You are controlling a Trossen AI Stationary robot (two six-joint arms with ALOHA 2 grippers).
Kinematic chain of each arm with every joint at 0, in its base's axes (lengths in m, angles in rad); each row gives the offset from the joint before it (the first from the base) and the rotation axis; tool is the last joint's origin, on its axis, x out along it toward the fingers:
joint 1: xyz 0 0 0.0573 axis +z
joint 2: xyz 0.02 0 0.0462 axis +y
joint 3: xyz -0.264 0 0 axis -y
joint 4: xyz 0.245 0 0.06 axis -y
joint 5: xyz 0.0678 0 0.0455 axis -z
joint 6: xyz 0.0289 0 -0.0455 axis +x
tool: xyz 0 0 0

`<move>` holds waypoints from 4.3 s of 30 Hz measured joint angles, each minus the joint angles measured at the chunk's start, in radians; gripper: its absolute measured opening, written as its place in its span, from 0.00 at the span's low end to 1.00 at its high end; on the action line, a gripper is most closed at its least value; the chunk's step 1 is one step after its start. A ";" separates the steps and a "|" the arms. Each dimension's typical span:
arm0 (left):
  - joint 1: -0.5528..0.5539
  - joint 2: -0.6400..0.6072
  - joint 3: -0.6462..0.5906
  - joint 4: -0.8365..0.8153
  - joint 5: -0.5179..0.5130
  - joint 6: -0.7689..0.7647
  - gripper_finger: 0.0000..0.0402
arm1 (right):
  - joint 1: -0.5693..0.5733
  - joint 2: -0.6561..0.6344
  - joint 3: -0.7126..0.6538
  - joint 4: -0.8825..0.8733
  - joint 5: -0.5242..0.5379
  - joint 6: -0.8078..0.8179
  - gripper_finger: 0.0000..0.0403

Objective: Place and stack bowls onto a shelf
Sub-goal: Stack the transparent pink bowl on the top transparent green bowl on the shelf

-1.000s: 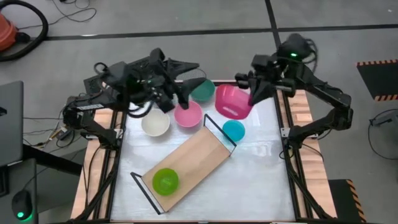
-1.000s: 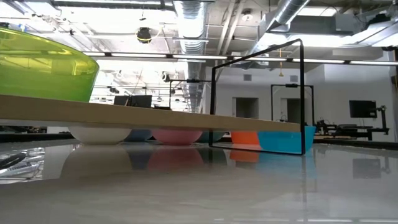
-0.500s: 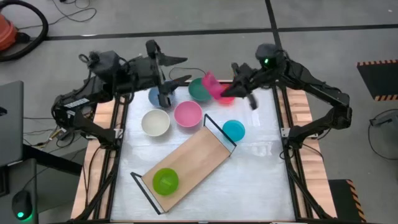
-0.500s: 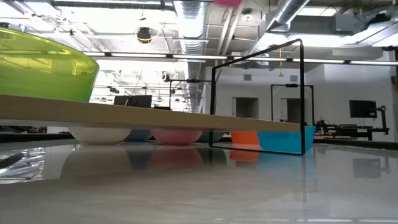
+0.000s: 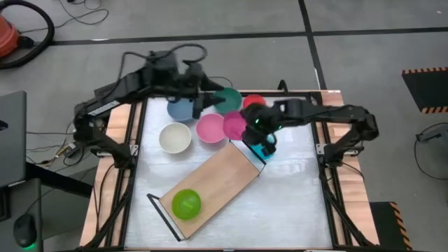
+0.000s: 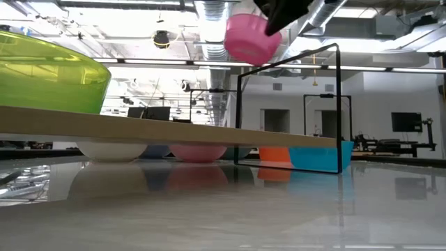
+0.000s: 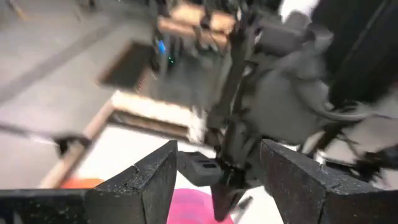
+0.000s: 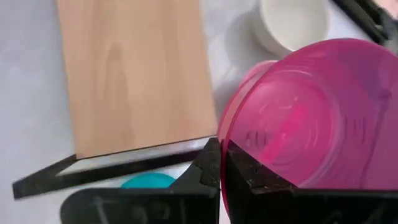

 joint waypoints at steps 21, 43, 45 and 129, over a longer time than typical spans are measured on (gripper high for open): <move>0.065 0.170 0.000 -0.296 0.136 -0.262 0.54 | 0.094 0.150 0.263 -0.217 0.210 -0.020 0.06; 0.063 0.222 0.000 -0.418 0.131 -0.211 0.06 | 0.143 0.174 0.263 -0.175 0.211 -0.060 0.08; 0.064 0.223 0.000 -0.419 0.113 -0.210 0.03 | 0.143 0.174 0.263 -0.162 0.213 -0.033 0.09; -0.855 0.035 -0.569 -0.468 -0.451 -0.989 0.00 | 0.068 -0.165 0.263 -0.459 0.226 0.460 0.62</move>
